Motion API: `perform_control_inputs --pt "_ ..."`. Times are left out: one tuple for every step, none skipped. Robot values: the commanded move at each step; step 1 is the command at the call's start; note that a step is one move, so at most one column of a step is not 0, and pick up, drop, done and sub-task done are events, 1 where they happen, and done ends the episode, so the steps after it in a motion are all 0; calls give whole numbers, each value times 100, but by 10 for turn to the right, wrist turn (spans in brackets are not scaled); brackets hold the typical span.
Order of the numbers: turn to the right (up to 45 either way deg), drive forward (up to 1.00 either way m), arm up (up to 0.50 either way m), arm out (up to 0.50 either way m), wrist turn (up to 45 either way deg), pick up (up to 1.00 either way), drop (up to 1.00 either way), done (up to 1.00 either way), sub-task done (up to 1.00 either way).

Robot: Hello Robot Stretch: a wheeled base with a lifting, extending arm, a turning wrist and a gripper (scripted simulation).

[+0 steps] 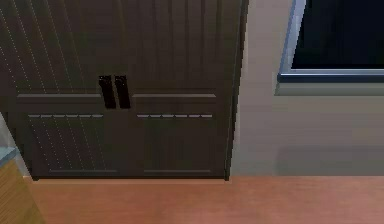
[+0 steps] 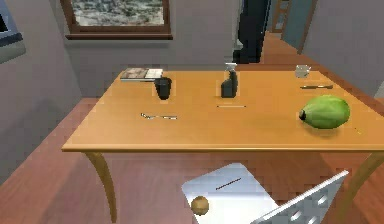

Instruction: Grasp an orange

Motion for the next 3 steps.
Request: perform_control_inputs --pt "0 0 50 0 0 0 0 0 0" --pt "0 0 10 0 0 0 0 0 0" --pt "0 0 0 26 0 0 0 0 0"
